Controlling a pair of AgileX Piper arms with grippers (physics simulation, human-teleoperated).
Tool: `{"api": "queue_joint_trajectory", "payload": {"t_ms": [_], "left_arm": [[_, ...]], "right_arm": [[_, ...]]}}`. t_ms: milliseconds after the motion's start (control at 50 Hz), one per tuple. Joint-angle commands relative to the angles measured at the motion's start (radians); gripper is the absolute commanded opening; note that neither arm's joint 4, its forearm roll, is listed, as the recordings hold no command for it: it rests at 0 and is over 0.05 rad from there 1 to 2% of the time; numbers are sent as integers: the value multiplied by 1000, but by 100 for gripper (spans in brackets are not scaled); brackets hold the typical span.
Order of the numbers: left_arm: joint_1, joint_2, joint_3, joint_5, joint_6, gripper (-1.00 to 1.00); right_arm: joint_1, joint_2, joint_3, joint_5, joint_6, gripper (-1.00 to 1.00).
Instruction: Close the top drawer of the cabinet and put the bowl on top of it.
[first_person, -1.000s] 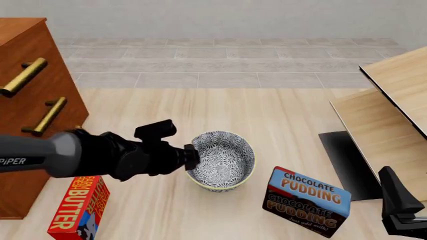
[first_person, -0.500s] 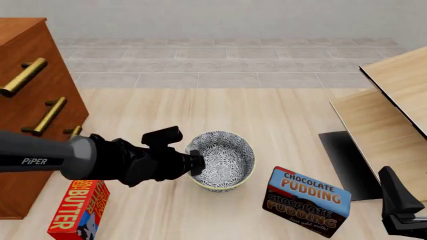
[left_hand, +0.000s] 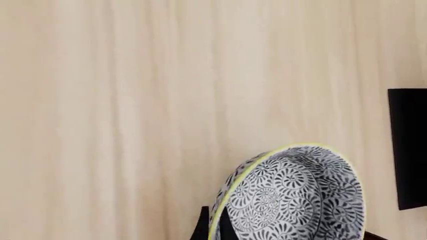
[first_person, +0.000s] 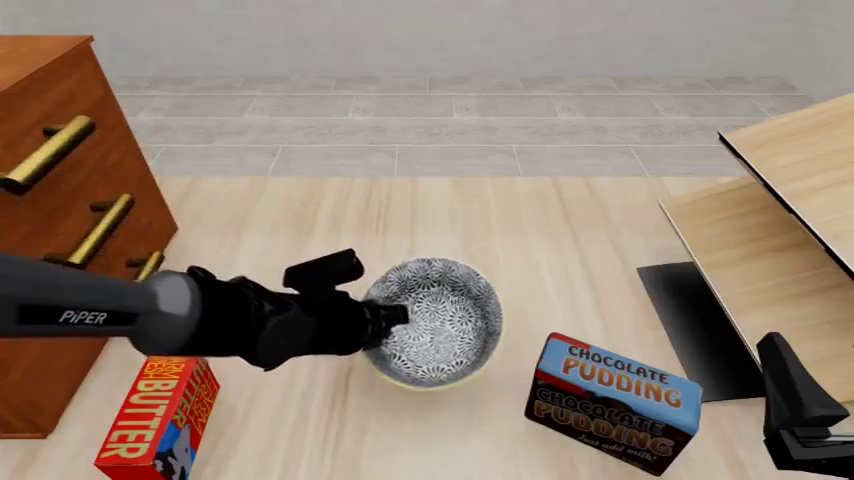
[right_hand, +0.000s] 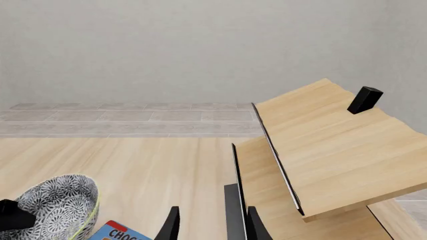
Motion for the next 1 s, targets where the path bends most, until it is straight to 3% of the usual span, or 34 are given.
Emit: {"api": "queue_joint_trajectory", "payload": {"t_ms": [20, 660, 1000], "left_arm": [[29, -42, 1, 18, -1, -100], [69, -194, 13, 94, 17, -100], [77, -318, 3, 191, 7, -100]], "right_arm": [[1, 0, 0, 0, 0, 100], [1, 0, 0, 0, 0, 100], [1, 0, 0, 0, 0, 100]]}}
